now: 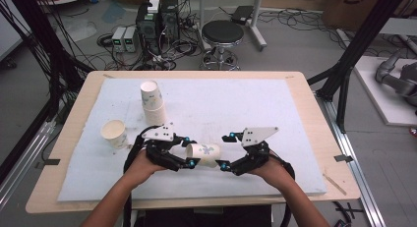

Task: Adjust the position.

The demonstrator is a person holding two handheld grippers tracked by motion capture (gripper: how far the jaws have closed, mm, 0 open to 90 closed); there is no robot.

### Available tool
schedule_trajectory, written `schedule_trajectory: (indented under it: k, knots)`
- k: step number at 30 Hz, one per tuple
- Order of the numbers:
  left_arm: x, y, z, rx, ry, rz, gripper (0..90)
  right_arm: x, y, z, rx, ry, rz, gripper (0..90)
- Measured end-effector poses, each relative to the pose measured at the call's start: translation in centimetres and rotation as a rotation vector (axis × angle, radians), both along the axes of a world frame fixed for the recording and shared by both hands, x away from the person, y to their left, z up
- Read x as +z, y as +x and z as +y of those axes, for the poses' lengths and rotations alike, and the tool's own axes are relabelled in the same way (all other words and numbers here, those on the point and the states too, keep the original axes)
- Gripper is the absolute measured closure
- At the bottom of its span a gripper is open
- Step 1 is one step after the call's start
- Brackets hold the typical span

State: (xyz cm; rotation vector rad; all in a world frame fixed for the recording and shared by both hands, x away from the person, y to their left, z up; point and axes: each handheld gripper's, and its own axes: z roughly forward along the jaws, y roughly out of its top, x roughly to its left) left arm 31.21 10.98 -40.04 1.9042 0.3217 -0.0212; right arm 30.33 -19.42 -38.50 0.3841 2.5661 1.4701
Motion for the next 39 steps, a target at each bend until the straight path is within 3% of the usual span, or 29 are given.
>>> schedule_trajectory:
  k: [10, 17, 18, 19, 21, 29, 35, 39]
  knots:
    - [-1.4, -0.6, 0.9, 0.041, -0.124, -0.018, 36.4, -2.0, -0.7, -1.0, -0.029, 0.114, 0.022, 20.2]
    - [-1.4, -0.8, 1.1, 0.03, -0.168, -0.023, 36.4, -3.1, -0.7, -1.2, -0.02, 0.122, 0.048, 20.3]
    - [-1.4, -0.9, 1.1, 0.027, -0.175, -0.025, 36.4, -3.1, -0.9, -1.2, -0.008, 0.122, 0.089, 20.3]
    - [-1.3, -0.9, 1.1, 0.023, -0.187, -0.023, 36.4, -3.2, -0.7, -1.3, -0.016, 0.127, 0.056, 20.3]
    - [-1.2, -1.0, 1.1, 0.008, -0.206, -0.021, 36.4, -3.2, -0.7, -1.3, -0.006, 0.136, 0.061, 20.3]
    - [-0.9, -1.5, 0.2, -0.062, -0.218, -0.03, 36.4, -3.0, -0.9, -0.3, 0.056, 0.171, 0.082, 20.2]
    - [-1.0, -1.5, 0.0, -0.09, -0.23, -0.026, 36.5, -3.0, -1.0, -0.1, 0.094, 0.206, 0.096, 20.5]
    - [-1.1, -1.4, 0.0, -0.091, -0.264, -0.01, 36.5, -2.9, -0.9, -0.2, 0.115, 0.24, 0.102, 23.4]
